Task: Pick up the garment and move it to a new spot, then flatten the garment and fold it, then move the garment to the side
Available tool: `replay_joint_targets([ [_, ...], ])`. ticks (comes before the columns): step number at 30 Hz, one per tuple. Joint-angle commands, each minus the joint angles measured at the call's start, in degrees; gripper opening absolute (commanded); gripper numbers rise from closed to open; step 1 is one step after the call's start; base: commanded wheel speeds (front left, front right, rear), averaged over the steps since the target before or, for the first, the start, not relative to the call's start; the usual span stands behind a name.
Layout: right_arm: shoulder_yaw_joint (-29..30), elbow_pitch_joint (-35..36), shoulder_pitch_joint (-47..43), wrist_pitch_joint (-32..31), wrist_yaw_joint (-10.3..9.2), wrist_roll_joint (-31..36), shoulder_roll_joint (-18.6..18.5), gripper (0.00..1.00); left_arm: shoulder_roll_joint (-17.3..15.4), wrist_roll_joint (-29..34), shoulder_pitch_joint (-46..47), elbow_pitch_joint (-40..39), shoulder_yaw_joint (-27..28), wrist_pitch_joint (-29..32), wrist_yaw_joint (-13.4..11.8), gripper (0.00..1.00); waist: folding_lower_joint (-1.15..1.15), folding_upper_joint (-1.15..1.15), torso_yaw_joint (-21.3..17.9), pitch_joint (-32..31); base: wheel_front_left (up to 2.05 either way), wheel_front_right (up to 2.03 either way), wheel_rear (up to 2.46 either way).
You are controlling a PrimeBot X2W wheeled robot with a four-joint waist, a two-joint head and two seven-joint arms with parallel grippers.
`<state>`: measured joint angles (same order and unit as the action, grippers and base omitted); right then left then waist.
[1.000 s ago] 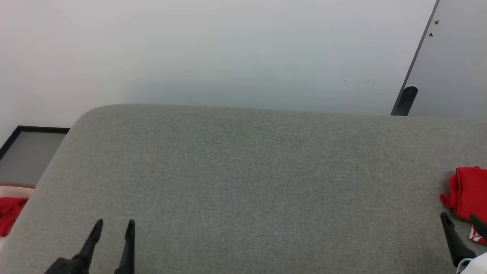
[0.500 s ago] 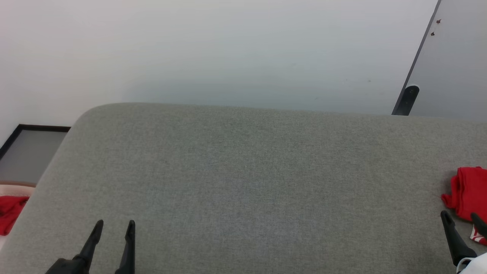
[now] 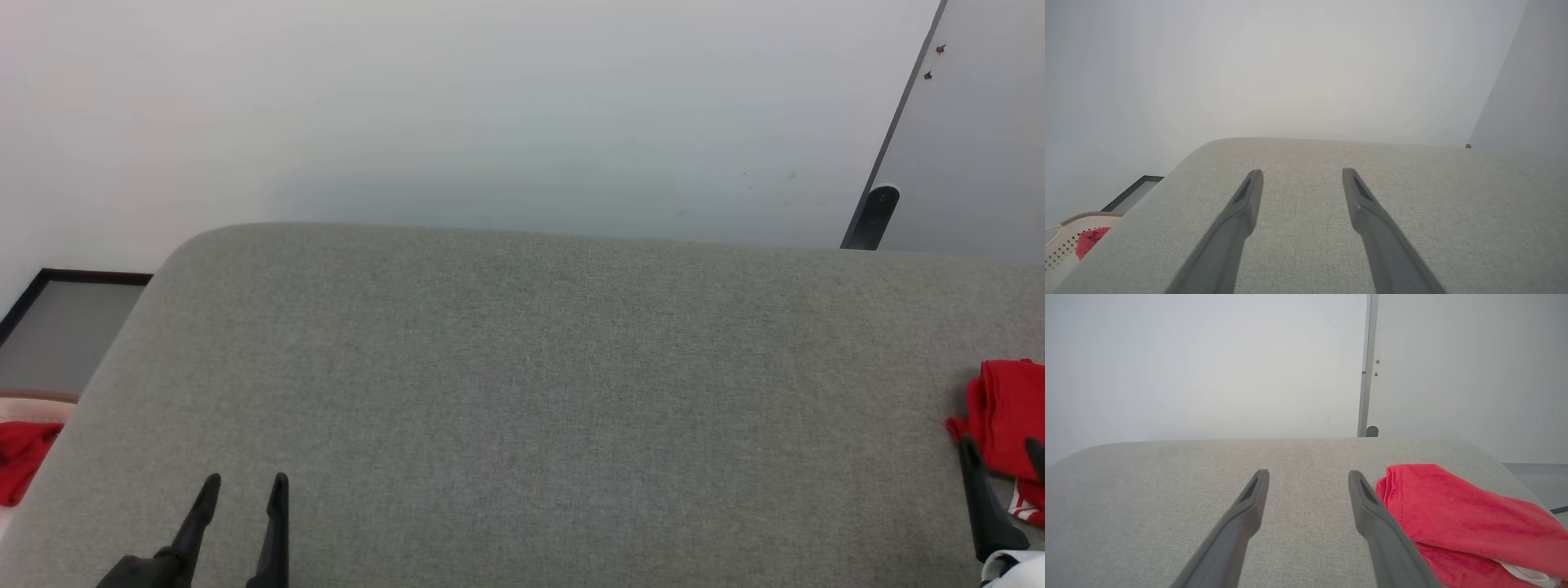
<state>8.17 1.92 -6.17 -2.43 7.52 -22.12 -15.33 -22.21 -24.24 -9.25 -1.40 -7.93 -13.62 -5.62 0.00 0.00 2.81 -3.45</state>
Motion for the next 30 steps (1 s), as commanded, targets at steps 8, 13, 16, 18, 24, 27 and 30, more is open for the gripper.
replay_joint_targets([
  [8, 0.29, -1.75, 0.79, 6.25, -0.07, 2.22, 0.6, 1.0, 0.51, -0.47, 0.99, 0.8, 0.2, -0.66, 0.03, 1.0, 0.0, 0.0, 0.11, 0.0, 0.0, 0.0, 0.0],
  [13, 0.17, -2.38, 0.83, 8.12, -0.07, 2.93, 0.75, 1.0, 0.75, -0.57, 1.41, 1.2, 0.36, -0.91, 0.28, 1.0, 0.0, 0.0, 0.19, 0.13, 0.0, 0.0, 0.0],
  [16, 0.17, -2.59, 0.86, 8.63, -0.07, 3.24, 0.84, 1.0, 0.84, -0.6, 1.72, 1.43, 0.4, -1.08, 0.5, 1.0, 0.0, 0.0, 0.26, 0.29, 0.0, 0.0, 0.0],
  [18, 0.1, -2.66, 0.74, 8.92, -0.07, 3.29, 0.85, 1.0, 0.93, -0.61, 1.89, 1.6, 0.41, -1.08, 0.56, 1.0, 0.0, 0.0, 0.3, 0.41, 0.0, 0.0, 0.0],
  [24, 0.03, -2.83, 0.86, 9.14, -0.07, 3.38, 0.91, 1.0, 1.13, -0.76, 2.16, 2.28, 0.52, -1.31, 0.95, 1.0, 0.0, 0.0, 0.35, 0.81, 0.0, 0.0, 0.0],
  [27, -0.02, -2.94, 0.95, 9.11, -0.07, 3.46, 0.94, 1.0, 1.25, -0.66, 2.38, 2.6, 0.49, -1.39, 1.11, 1.0, 0.0, 0.0, 0.32, 1.0, 0.0, 0.0, 0.0],
  [30, -0.04, -2.98, 1.13, 9.04, -0.07, 3.53, 0.95, 1.0, 1.29, -0.49, 2.47, 2.92, 0.53, -1.45, 1.2, 1.0, 0.0, 0.0, 0.24, 1.14, 0.0, 0.0, 0.0],
])
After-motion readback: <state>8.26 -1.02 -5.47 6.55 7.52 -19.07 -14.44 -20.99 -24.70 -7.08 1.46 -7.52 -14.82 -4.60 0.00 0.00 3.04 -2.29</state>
